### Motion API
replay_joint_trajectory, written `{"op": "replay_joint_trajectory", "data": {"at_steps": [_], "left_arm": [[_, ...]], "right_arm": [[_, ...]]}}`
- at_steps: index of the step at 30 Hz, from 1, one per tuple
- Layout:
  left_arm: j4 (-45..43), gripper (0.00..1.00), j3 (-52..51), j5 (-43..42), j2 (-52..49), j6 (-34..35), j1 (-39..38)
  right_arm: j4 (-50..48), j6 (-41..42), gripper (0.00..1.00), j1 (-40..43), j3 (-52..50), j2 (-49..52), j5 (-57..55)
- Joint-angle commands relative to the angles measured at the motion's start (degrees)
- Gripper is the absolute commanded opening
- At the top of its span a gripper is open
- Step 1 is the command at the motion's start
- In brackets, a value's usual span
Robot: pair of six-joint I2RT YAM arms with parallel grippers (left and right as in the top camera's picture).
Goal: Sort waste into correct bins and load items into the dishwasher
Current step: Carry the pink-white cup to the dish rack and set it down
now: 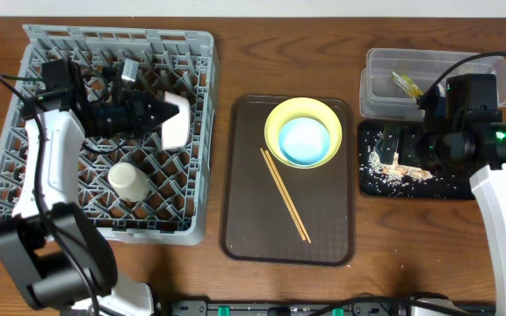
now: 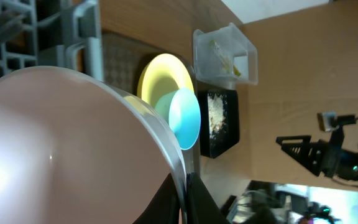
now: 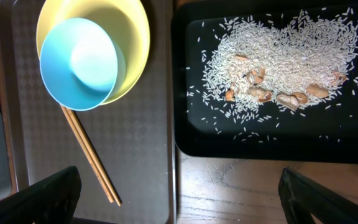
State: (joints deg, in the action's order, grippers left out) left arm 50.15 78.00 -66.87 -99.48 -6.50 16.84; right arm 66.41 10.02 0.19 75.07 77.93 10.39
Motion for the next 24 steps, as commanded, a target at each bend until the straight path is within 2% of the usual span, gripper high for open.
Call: {"op": "replay_joint_trajectory", "data": {"at_steps": [1, 9, 17, 20, 24], "left_arm": [[0.11, 0.08, 0.44, -3.45, -2.49, -1.42, 2.51], [0.13, 0.08, 0.09, -2.01, -5.03, -1.68, 9.33], [1.18, 0.08, -0.31, 11.19, -5.86, -1.38, 13.25], [1.20, 0.22, -0.31, 12.79, -5.86, -1.38, 15.26], [1.20, 0.51, -0.31, 12.76, -5.84, -1.31, 17.64]], "right_arm": [[0.22, 0.42, 0.99, 0.83, 0.98, -0.42, -0.52], [0.46, 0.44, 0.99, 0.83, 0.98, -0.42, -0.55], [0.52, 0.44, 0.99, 0.83, 0.98, -0.42, -0.52], [0.55, 0.44, 0.99, 0.83, 0.98, -0.42, -0.52], [0.55, 0.44, 0.99, 0.83, 0.98, -0.42, -0.55]]}}
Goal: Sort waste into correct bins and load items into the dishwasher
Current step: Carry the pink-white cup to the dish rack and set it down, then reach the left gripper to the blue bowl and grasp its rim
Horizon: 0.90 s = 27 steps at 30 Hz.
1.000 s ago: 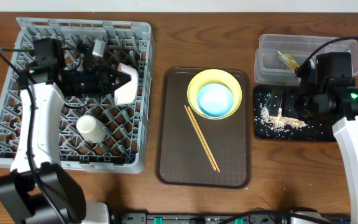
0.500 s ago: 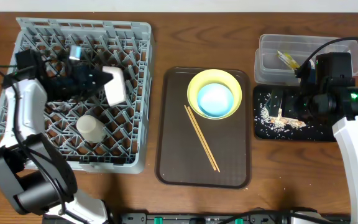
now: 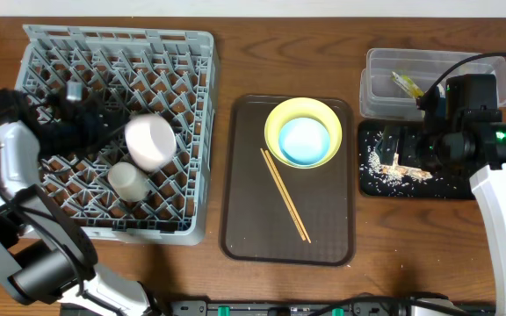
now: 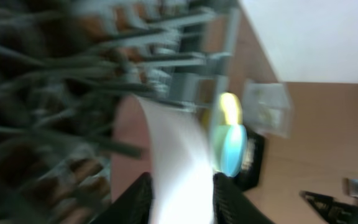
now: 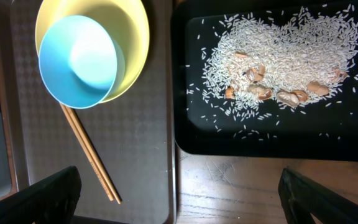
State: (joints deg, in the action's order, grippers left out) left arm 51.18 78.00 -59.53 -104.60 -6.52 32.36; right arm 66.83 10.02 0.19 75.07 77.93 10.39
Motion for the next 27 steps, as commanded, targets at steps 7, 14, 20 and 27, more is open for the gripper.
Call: {"op": "replay_joint_trajectory", "data": {"at_steps": [7, 14, 20, 27], "left_arm": [[0.20, 0.55, 0.33, 1.20, 1.70, 0.81, 3.67], [0.15, 0.56, 0.37, 4.02, 10.95, 0.79, -2.08], [-1.92, 0.64, 0.35, 18.53, 18.29, 1.05, -17.88], [-4.42, 0.75, 3.61, 35.50, 17.81, 5.20, -41.27]], "right_arm": [[0.11, 0.42, 0.99, 0.83, 0.98, -0.42, -0.57], [0.55, 0.96, 0.99, 0.94, 0.98, -0.42, -1.73], [2.82, 7.80, 0.99, 1.60, 0.98, -0.42, -11.91], [4.04, 7.78, 0.99, 3.26, 0.98, -0.42, -11.91]]}}
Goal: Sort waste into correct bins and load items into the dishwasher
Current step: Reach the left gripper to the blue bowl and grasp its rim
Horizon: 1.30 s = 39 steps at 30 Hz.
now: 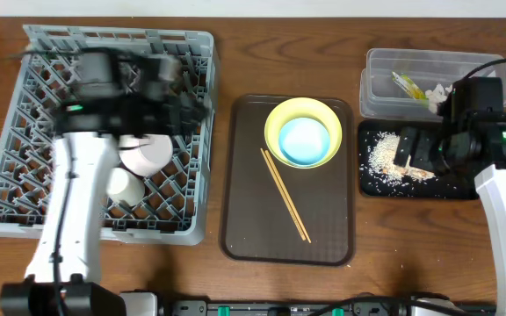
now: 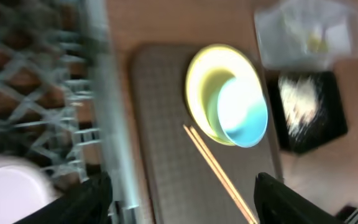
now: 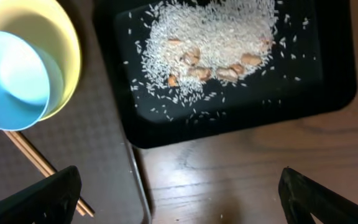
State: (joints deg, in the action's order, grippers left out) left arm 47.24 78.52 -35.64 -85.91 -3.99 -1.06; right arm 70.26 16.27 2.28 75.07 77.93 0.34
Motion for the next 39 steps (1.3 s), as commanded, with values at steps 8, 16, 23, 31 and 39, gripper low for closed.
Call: {"op": "replay_joint_trajectory", "data": {"at_steps": [8, 16, 23, 31, 39], "left_arm": [[-9.79, 0.89, 6.84, 26.80, -7.78, 3.50, -27.67], [-20.52, 0.91, 6.84, 27.76, -20.46, 2.10, -37.13], [-25.40, 0.89, 6.84, 27.74, -29.57, 2.12, -39.91], [-23.21, 0.68, 6.82, 27.80, -34.97, 2.10, -40.00], [-17.25, 0.39, 6.32, 36.39, -35.30, 2.14, -40.00]], "right_arm": [[2.40, 2.38, 0.99, 4.63, 0.98, -0.42, -1.86], [3.04, 1.92, 0.99, 5.68, 0.98, -0.42, -1.81], [3.06, 1.88, 0.99, 5.68, 0.98, -0.42, -1.84], [3.02, 1.88, 0.99, 5.68, 0.98, -0.42, -1.84], [2.86, 1.86, 0.99, 5.68, 0.98, -0.42, -1.84]]}}
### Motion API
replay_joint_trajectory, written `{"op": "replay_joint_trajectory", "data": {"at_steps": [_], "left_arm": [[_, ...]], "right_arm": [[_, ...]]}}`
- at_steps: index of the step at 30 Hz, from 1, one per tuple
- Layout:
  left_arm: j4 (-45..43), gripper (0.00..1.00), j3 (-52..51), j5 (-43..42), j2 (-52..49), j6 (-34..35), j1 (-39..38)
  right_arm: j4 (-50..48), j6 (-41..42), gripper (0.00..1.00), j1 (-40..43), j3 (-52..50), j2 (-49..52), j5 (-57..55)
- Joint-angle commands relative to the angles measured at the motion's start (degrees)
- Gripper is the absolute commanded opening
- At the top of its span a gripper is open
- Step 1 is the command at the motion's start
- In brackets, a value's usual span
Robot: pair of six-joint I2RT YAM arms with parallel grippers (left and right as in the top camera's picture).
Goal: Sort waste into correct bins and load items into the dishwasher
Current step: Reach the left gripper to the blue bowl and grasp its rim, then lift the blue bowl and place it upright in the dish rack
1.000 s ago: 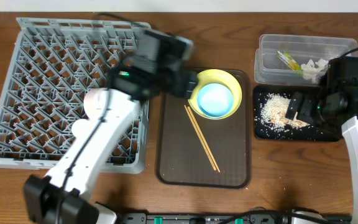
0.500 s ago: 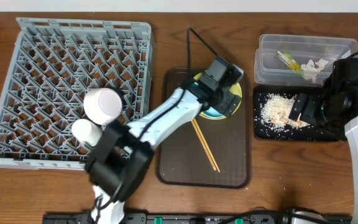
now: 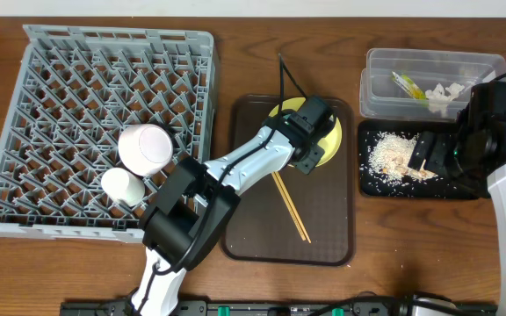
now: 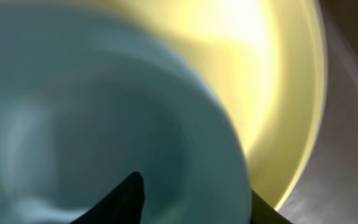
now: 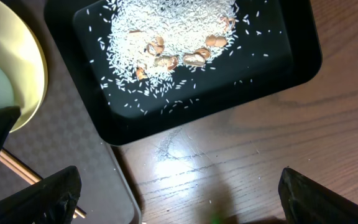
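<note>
The blue bowl (image 4: 104,93) fills the left wrist view, nested in the yellow bowl (image 4: 284,74) on the brown tray (image 3: 235,219). My left gripper (image 3: 313,132) (image 4: 191,199) is down at it, open. One finger is inside the blue bowl and the other outside its rim. Two chopsticks (image 3: 288,206) lie on the tray. A pink cup (image 3: 145,147) and a white cup (image 3: 119,182) lie in the grey rack (image 3: 25,105). My right gripper (image 3: 437,151) (image 5: 179,199) hangs wide open and empty over the black tray of rice (image 5: 197,37).
A clear bin (image 3: 385,61) holding scraps stands behind the black tray (image 3: 393,186). Rice grains lie scattered on the wood near that tray. My left arm stretches across the brown tray from the front.
My left gripper was open over the rack's right edge; it is now down at the blue bowl with its jaws narrower. My right gripper has shifted slightly towards the right.
At first my left gripper held the pink cup over the rack, then lower in the rack beside the white cup. Later the cup lay in the rack and the gripper was open near the rack's edge. Now it straddles the blue bowl's rim.
</note>
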State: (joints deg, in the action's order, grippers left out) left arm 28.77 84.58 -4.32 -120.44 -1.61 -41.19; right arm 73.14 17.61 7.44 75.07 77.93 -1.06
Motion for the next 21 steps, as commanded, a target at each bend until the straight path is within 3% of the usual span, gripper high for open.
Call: {"op": "replay_joint_trajectory", "data": {"at_steps": [1, 6, 7, 15, 21], "left_arm": [[1.66, 0.38, -0.13, 5.51, -0.76, -0.26, 0.13], [1.99, 0.19, -1.01, 5.55, -0.76, -0.26, 0.13], [1.81, 0.09, -0.98, 6.21, -0.76, -0.24, 0.11], [2.38, 0.08, -0.33, 8.94, 1.79, -0.26, 0.11], [3.34, 0.08, -0.33, 10.84, 9.53, -0.24, 0.42]], "right_arm": [[0.00, 0.52, 0.99, 0.52, 0.98, -0.42, -0.44], [-0.04, 0.55, 0.99, 0.52, 0.98, -0.42, -0.42], [-0.04, 0.55, 0.99, 0.52, 0.98, -0.42, -0.44], [0.15, 0.11, 0.99, 0.52, 0.98, -0.42, -0.44], [0.20, 0.11, 0.99, 0.52, 0.98, -0.42, -0.42]]}}
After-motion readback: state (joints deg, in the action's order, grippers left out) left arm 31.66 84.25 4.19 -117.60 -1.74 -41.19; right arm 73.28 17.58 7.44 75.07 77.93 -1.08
